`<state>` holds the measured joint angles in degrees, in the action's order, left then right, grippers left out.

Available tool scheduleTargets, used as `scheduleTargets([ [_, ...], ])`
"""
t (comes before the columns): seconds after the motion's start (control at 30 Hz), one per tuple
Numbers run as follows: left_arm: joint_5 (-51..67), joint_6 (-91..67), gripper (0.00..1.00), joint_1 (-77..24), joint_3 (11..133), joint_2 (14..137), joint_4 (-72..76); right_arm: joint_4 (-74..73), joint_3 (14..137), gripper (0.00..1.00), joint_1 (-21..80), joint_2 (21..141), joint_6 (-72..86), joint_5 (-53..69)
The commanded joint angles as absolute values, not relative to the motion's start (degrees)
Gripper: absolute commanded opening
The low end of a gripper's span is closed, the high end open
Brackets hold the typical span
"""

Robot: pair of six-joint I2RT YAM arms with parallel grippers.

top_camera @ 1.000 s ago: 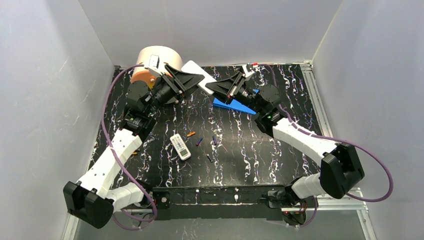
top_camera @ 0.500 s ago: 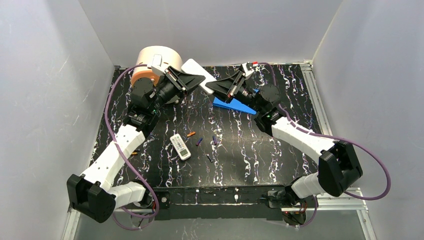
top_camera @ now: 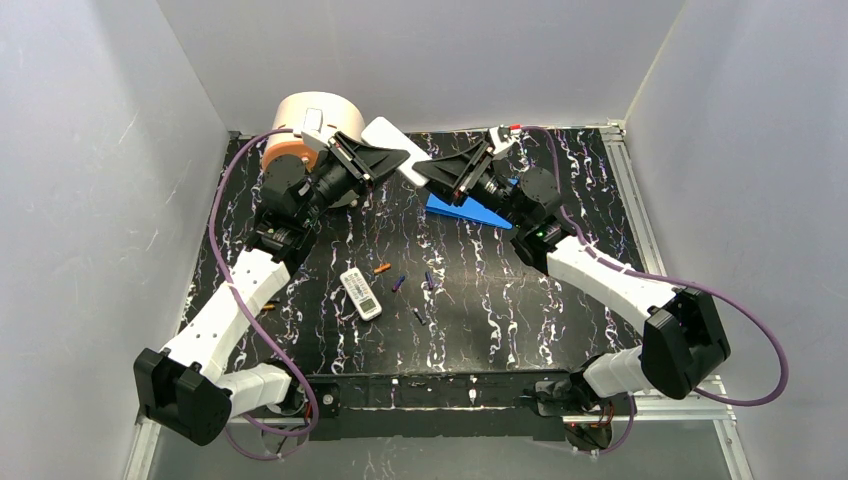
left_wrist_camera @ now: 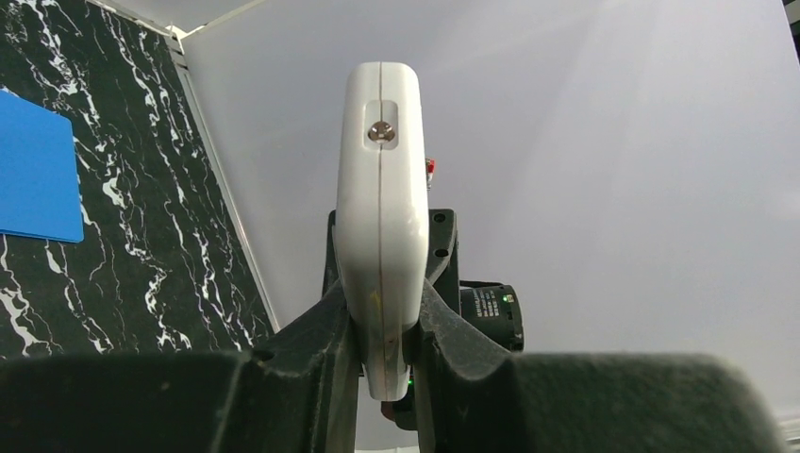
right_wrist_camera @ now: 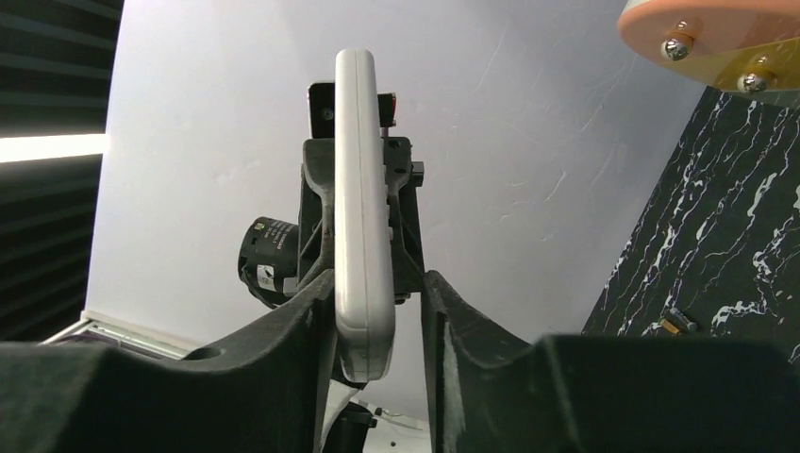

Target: Load the batteries into the remote control

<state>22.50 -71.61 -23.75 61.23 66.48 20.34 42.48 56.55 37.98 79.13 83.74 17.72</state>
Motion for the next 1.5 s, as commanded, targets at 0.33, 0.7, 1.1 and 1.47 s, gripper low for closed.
scheduleTargets([
  [0.33,19.0,-82.7,0.00,-17.9,59.3,62.8,29.6,53.3,52.2,0.19,36.7,78.1,83.5,20.5],
  [0.7,21.9,-82.6,0.00,-16.5,57.1,64.2,32.6,41.1,56.2,0.26,36.7,78.5,81.8,19.4],
  [1.1,24.2,-77.2,0.00,-17.4,55.2,65.9,32.6,28.8,61.1,0.61,36.8,80.4,84.9,17.0],
  [1.47,25.3,-74.7,0.00,-17.4,56.2,68.5,32.4,22.6,63.2,0.36,36.8,79.5,88.9,20.1],
])
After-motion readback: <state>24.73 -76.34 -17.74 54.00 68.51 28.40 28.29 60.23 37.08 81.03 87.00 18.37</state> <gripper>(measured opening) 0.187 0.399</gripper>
